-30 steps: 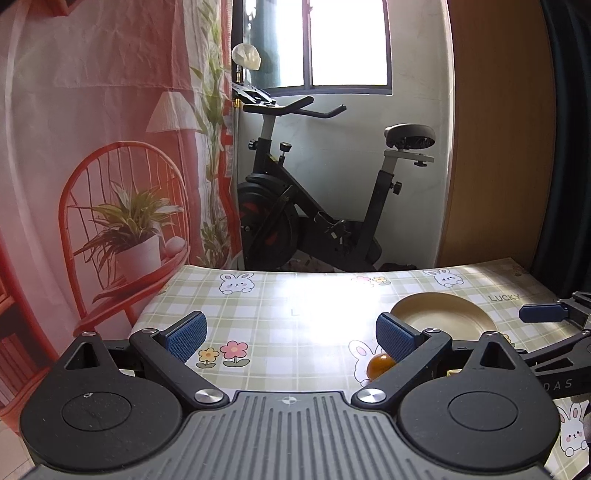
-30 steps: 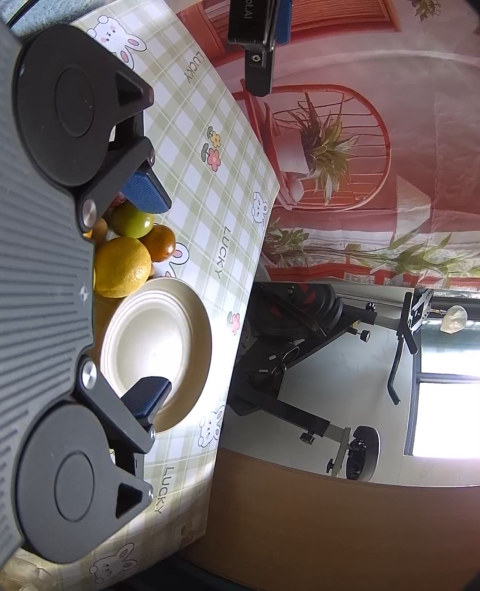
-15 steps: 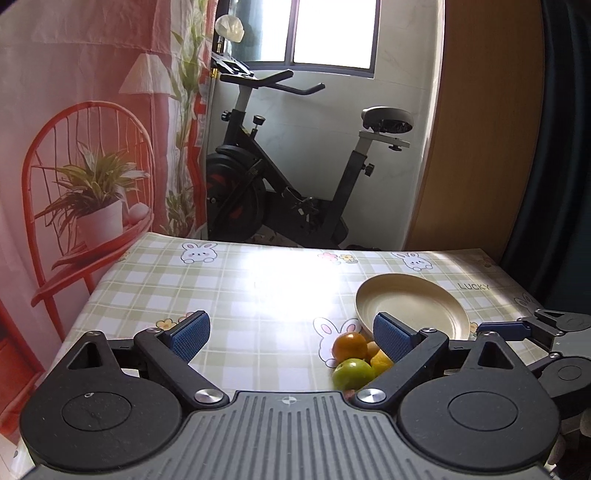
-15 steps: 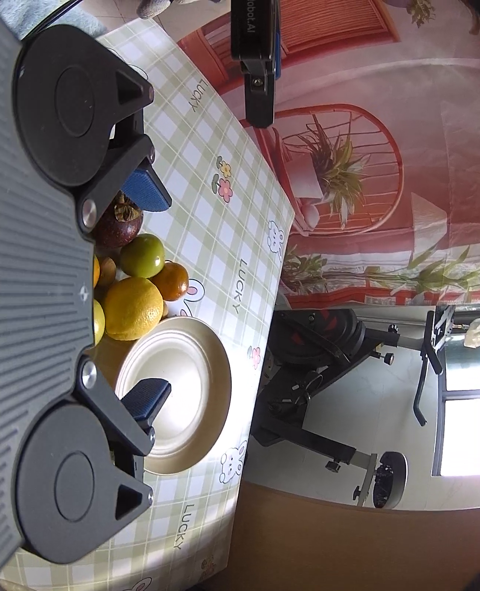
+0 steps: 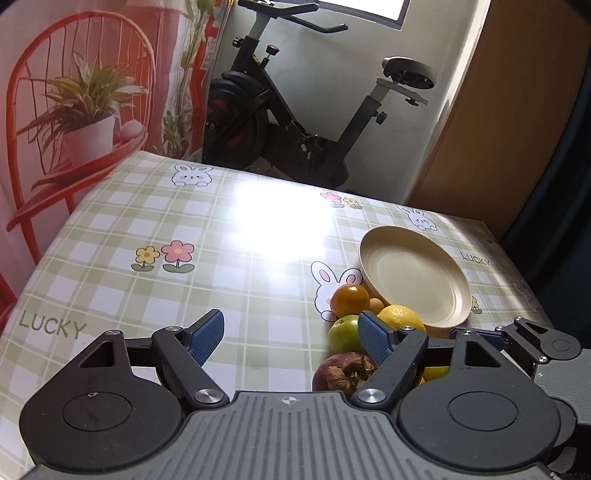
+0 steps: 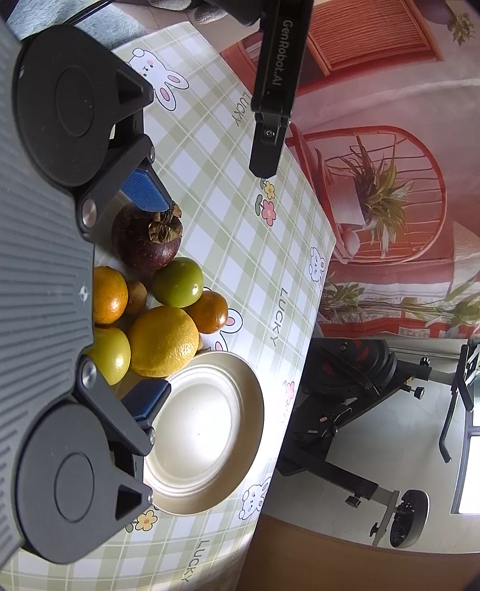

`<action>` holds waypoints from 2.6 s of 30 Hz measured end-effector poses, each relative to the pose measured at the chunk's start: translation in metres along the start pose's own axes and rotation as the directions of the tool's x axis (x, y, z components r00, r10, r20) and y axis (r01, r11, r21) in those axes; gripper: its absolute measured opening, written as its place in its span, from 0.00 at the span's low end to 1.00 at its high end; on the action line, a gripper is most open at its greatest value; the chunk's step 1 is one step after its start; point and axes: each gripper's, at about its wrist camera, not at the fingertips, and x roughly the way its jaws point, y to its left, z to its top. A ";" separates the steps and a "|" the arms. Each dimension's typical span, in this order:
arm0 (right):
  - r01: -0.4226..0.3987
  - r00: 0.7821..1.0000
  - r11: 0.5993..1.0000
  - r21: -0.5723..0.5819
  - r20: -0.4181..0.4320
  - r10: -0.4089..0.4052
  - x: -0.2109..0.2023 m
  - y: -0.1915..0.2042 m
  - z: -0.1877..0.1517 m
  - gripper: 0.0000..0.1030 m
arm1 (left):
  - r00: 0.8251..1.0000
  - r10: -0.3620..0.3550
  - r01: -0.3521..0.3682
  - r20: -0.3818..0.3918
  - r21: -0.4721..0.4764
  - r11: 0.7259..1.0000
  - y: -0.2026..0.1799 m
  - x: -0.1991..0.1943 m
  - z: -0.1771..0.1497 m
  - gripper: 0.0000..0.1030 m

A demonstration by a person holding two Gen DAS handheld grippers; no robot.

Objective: Organize fruits
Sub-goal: 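Move the left tool down toward the purple mangosteen beside the fruit pile, then close the left gripper around the purple mangosteen and lift it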

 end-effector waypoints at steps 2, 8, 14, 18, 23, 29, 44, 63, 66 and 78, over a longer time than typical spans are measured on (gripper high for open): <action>-0.015 1.000 1.000 -0.019 -0.012 0.014 0.005 0.004 -0.001 0.90 | 1.000 -0.003 0.002 -0.020 -0.020 1.000 0.003 0.006 -0.002 0.79; -0.084 0.995 0.994 -0.068 -0.057 0.080 0.020 0.016 -0.005 0.71 | 0.995 -0.082 0.081 -0.054 -0.019 0.996 0.001 0.017 -0.004 0.79; -0.135 0.988 0.987 -0.087 -0.087 0.127 0.033 0.022 -0.005 0.67 | 0.978 -0.174 0.176 -0.115 0.000 0.984 -0.011 0.032 -0.015 0.80; -0.157 0.983 0.983 -0.092 -0.106 0.147 0.040 0.023 -0.006 0.60 | 0.964 -0.216 0.218 -0.152 -0.005 0.976 -0.013 0.043 -0.018 0.79; -0.157 0.981 0.985 -0.078 -0.125 0.147 0.047 0.019 -0.007 0.57 | 0.950 -0.245 0.246 -0.194 -0.017 0.969 -0.015 0.056 -0.025 0.79; -0.162 0.979 0.985 -0.066 -0.132 0.152 0.051 0.020 -0.004 0.58 | 0.943 -0.253 0.251 -0.214 -0.041 0.967 -0.011 0.066 -0.031 0.79; -0.141 0.978 0.987 -0.075 -0.163 0.127 0.063 0.027 -0.003 0.62 | 0.933 -0.256 0.256 -0.254 -0.034 0.966 -0.005 0.083 -0.040 0.70; -0.143 0.984 0.988 -0.056 -0.118 0.135 0.054 0.034 -0.003 0.62 | 0.944 -0.251 0.257 -0.213 0.001 0.966 -0.012 0.056 -0.036 0.62; -0.140 0.986 0.988 -0.058 -0.098 0.134 0.046 0.034 -0.005 0.62 | 0.947 -0.245 0.255 -0.207 0.023 0.967 -0.017 0.049 -0.032 0.62; -0.116 0.993 0.993 -0.024 -0.007 0.116 0.018 0.025 -0.001 0.62 | 0.955 -0.234 0.259 -0.185 0.127 0.958 -0.044 0.029 -0.015 0.62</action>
